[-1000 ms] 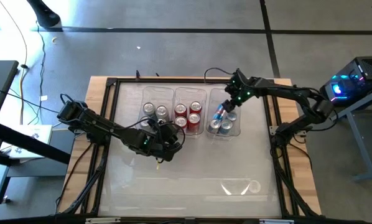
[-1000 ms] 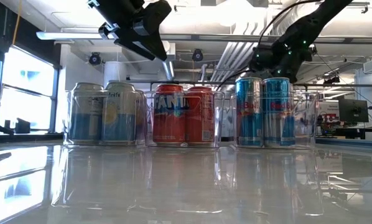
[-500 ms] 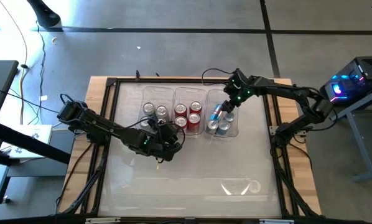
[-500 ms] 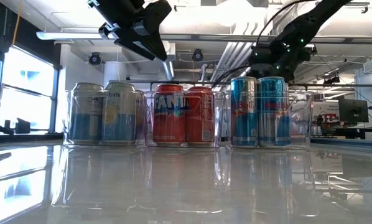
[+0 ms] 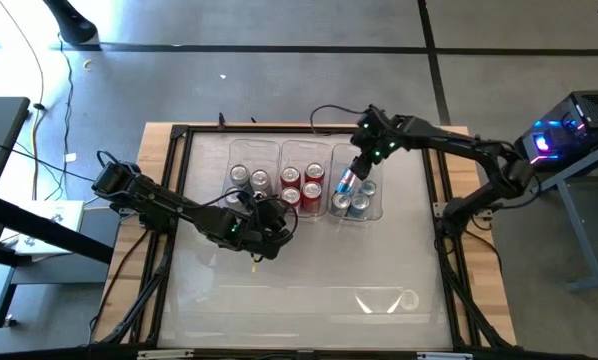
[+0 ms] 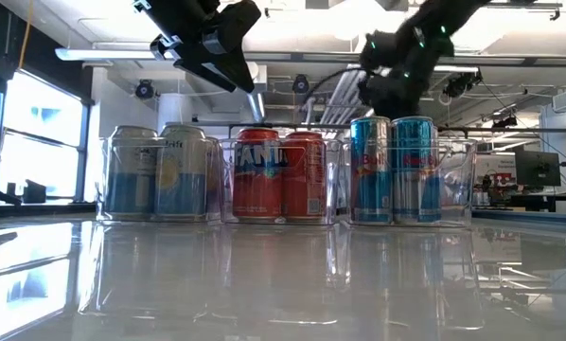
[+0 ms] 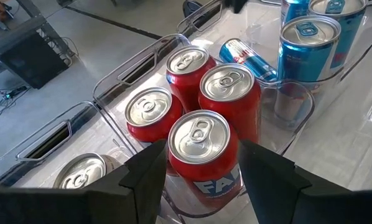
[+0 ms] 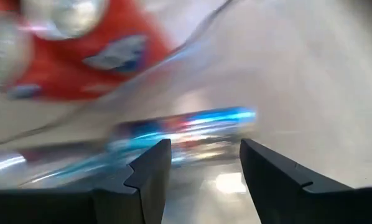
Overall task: Sort soda cans
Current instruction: Put the top left blue soda can inside the right transparent bin upright
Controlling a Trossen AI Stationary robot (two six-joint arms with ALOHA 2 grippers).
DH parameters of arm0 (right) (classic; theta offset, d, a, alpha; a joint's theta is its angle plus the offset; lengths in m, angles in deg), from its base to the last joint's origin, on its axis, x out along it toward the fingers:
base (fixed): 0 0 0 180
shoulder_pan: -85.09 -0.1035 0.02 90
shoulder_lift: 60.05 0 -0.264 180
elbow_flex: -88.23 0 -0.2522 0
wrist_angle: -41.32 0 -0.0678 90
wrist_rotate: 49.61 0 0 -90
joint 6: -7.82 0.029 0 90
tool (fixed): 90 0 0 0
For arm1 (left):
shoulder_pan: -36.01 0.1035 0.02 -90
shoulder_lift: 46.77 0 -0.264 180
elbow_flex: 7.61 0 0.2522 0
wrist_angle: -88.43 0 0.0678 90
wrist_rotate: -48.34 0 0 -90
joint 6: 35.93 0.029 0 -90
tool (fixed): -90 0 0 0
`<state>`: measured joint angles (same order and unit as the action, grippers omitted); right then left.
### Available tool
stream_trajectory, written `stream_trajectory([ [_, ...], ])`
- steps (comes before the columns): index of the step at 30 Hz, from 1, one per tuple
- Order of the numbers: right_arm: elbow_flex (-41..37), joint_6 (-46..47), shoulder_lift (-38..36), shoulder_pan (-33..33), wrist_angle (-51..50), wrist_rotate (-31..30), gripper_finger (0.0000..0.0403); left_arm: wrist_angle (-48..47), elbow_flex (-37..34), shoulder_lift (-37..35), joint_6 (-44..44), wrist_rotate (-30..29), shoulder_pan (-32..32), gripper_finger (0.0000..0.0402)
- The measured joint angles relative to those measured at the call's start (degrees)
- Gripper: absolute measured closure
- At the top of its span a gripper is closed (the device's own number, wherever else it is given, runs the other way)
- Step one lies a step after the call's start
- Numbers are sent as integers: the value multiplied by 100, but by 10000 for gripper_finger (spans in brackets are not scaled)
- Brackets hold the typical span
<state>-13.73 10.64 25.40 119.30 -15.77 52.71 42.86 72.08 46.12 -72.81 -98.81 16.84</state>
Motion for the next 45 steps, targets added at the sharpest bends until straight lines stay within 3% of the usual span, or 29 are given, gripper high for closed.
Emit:
stream_trajectory([
  [2,146,-34,-2,-251,-31,-1054,216,0,0,0,-1,0,-1,211],
  [3,168,-26,3,-310,-29,-1250,216,0,0,0,1,0,-1,211],
  [9,76,-25,325,-184,13,-993,226,-54,0,0,1,-6,2,211],
  [12,57,-22,524,-161,43,-1196,243,-248,0,0,45,-121,33,211],
  [15,57,-8,713,-246,67,-1806,277,-554,0,0,-1,-378,94,211],
  [21,55,-29,1102,-292,63,-2147,382,-1021,0,0,-52,-792,316,211],
  [25,52,72,1288,-248,94,-2317,393,-1019,0,0,-57,-665,461,211],
  [29,52,49,1463,-154,204,-2059,401,-1017,0,0,-101,-681,459,211],
  [37,65,-357,1577,126,434,-918,402,-1023,0,0,-107,-674,497,211],
  [45,49,-344,1282,345,20,620,403,-1180,0,0,-209,-772,530,211],
])
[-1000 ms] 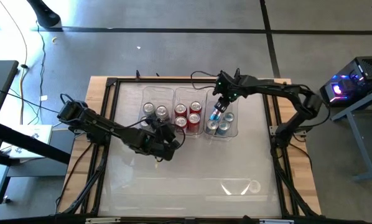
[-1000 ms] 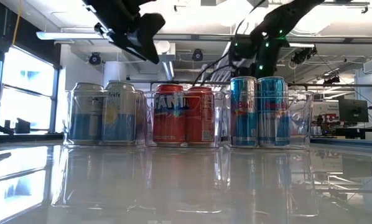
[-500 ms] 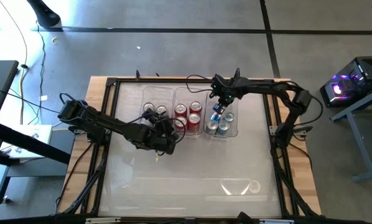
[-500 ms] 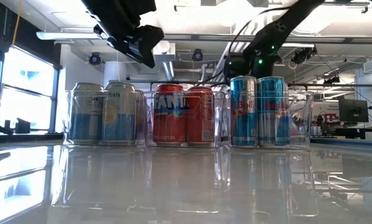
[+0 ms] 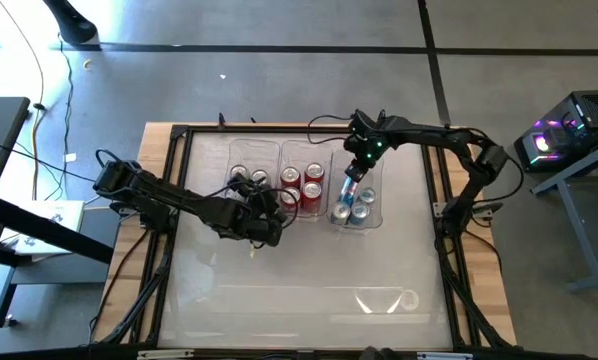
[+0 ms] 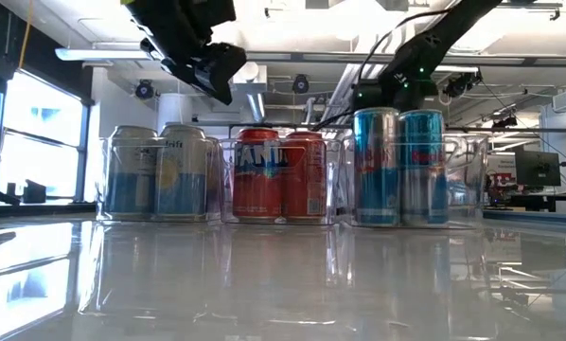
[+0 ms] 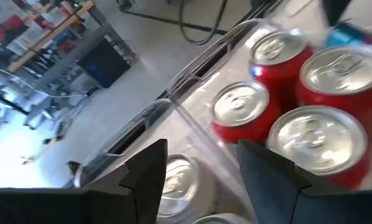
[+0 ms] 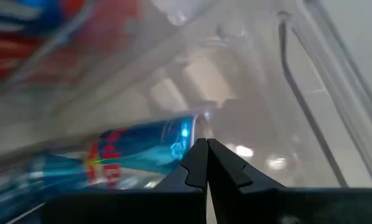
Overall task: Sort soda cans
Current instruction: Put the top left blue soda can inside the right transparent bin upright
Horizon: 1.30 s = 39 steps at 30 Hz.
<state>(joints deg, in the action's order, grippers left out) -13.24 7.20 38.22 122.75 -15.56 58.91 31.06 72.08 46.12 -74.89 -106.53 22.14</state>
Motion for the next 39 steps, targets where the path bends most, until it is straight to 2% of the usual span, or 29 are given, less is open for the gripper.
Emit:
stream_trajectory([
  [3,-1,-6,-58,19,-89,327,403,-337,0,0,0,-50,139,211],
  [10,-1,-125,-458,-10,-96,255,403,-853,-2,-79,0,-4,503,211],
  [14,-1,-517,-765,-125,-88,211,402,-969,-4,-276,-83,-71,579,211],
  [17,1,-1278,-902,-283,-103,160,392,-934,-4,-362,-96,-53,556,211],
  [20,44,-2220,-927,-495,-220,-170,359,-883,-4,-391,-98,230,515,211],
  [23,224,-3102,-887,-753,-251,-717,305,-840,-4,-413,-98,684,518,211],
  [28,535,-4135,-709,-1080,-343,-801,203,-549,-4,-411,-93,999,522,211],
  [31,647,-4807,-546,-1222,-546,-803,159,-426,-4,-411,-76,1036,522,211],
  [34,672,-5336,-347,-1337,-624,-876,138,-195,-4,-411,188,1127,522,211],
  [39,690,-5847,-47,-1424,-671,-950,134,167,-4,-411,832,1449,522,211],
])
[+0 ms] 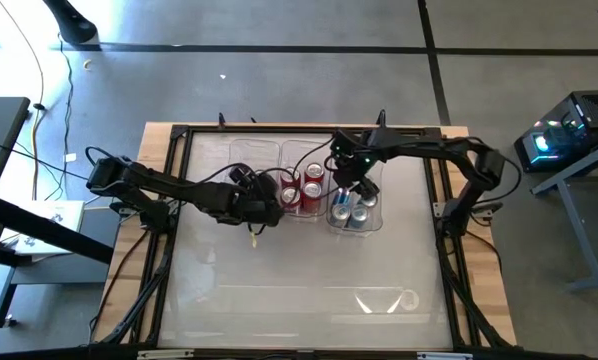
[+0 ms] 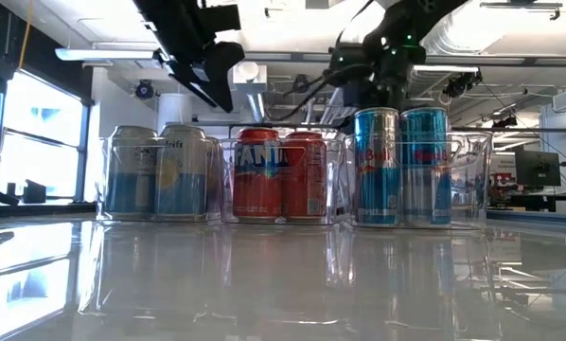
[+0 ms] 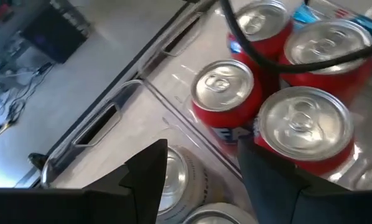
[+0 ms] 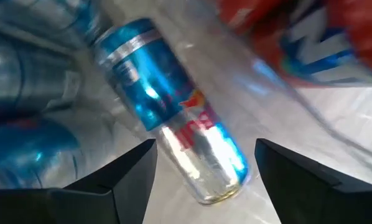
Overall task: Sort soda cans
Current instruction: Put the top left blue soda can inside the right transparent bin upright
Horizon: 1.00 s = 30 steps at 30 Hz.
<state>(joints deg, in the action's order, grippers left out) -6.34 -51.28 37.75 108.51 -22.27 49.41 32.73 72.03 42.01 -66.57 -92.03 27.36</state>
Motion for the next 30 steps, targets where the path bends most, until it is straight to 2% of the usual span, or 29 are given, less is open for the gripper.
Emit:
stream_trajectory([
  [12,25,-546,267,107,-20,-179,134,48,0,0,183,119,0,211],
  [22,766,-687,302,247,-308,-303,134,176,0,0,242,118,0,211],
  [30,186,-1682,299,448,-175,-328,134,181,0,0,263,118,0,211],
])
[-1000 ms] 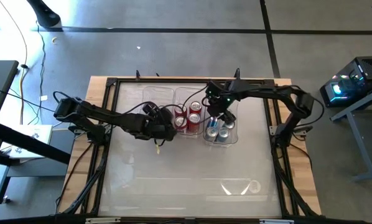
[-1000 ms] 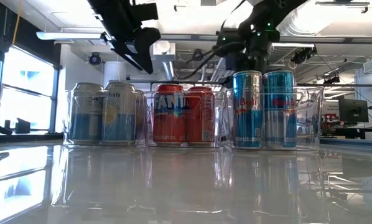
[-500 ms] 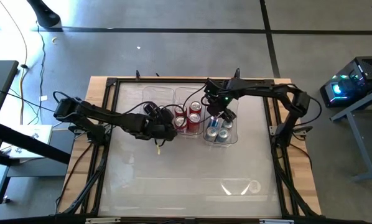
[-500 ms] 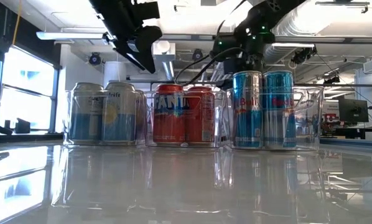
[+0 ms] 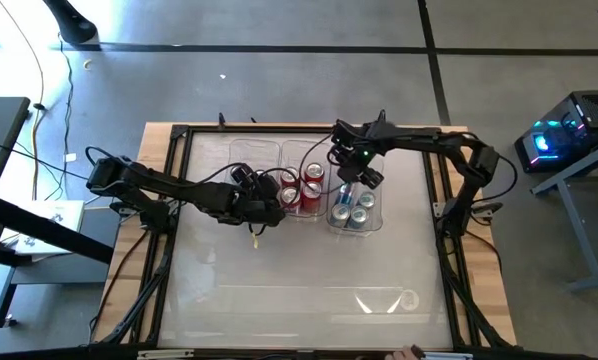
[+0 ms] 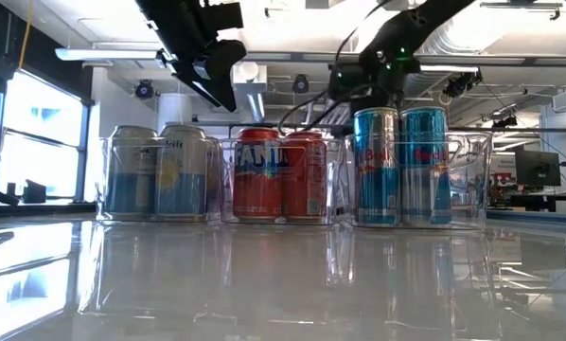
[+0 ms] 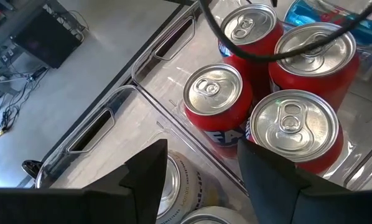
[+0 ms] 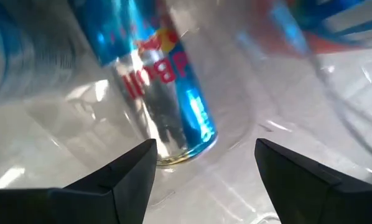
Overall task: Sort soda cans
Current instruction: Put the top left blue soda can inside the right transparent bin upright
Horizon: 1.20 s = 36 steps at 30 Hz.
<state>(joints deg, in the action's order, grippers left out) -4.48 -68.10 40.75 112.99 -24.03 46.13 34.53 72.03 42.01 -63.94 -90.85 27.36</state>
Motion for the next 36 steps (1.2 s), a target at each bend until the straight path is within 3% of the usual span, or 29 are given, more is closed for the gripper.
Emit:
stream_trajectory([
  [8,-572,-676,7,-2,520,-199,134,0,0,0,15,0,0,211],
  [23,-1287,-1010,-28,46,1337,-49,138,13,0,0,20,0,0,211],
  [36,-1142,-638,-50,62,1136,-267,270,13,0,0,20,0,0,211],
])
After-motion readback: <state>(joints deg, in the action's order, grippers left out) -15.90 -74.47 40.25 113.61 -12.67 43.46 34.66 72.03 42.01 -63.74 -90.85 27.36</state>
